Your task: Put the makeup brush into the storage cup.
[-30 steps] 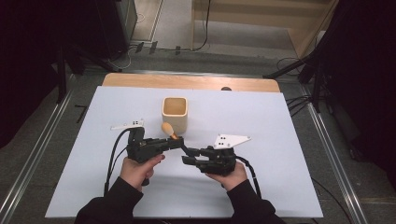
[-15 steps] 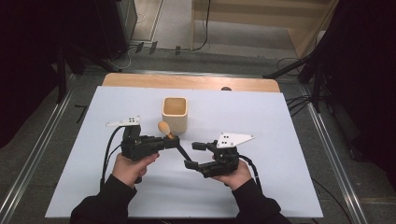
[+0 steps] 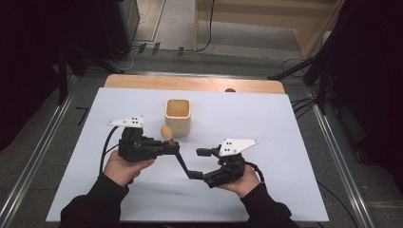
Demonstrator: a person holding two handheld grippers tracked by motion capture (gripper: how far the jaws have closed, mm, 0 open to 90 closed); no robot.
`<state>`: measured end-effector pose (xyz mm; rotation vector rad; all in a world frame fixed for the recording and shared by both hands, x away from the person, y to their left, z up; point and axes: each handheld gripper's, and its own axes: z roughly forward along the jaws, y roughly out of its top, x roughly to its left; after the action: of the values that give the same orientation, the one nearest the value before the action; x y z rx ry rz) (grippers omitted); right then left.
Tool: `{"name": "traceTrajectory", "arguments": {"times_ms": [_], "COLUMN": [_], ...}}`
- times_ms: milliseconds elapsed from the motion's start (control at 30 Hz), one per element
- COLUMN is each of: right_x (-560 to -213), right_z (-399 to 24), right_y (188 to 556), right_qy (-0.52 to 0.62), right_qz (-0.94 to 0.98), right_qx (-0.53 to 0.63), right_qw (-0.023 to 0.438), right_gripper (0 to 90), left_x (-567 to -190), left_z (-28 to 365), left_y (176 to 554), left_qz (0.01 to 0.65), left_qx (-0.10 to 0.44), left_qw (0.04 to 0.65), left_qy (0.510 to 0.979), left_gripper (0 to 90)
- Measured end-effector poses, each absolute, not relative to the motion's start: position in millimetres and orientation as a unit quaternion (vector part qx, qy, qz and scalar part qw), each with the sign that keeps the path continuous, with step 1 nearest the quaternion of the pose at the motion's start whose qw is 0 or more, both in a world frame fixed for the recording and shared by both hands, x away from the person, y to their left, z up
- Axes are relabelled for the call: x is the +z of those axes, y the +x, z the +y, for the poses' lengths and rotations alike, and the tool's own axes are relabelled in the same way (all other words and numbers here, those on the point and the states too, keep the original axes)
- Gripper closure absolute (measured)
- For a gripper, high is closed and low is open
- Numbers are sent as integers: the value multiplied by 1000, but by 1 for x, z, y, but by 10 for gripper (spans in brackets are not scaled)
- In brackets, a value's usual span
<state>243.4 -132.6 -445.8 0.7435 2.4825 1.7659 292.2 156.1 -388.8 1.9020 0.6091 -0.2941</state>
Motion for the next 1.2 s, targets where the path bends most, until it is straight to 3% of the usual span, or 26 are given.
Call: {"name": "traceTrajectory", "arguments": {"times_ms": [500, 767, 1200], "right_x": [-449, -454, -464], "right_z": [-124, -119, -108], "right_y": [243, 245, 252], "right_qy": [202, 200, 196], "right_qz": [801, 803, 803], "right_qx": [563, 561, 562], "right_qw": [-6, -5, -7], "right_gripper": [260, 287, 511], "left_x": [-372, -372, -384], "left_z": [136, 128, 124], "left_y": [292, 291, 284], "left_qz": [170, 133, 101], "left_qx": [-89, -77, -70], "left_qw": [450, 433, 437], "left_qy": [872, 888, 891], "left_gripper": [797, 796, 796]}}
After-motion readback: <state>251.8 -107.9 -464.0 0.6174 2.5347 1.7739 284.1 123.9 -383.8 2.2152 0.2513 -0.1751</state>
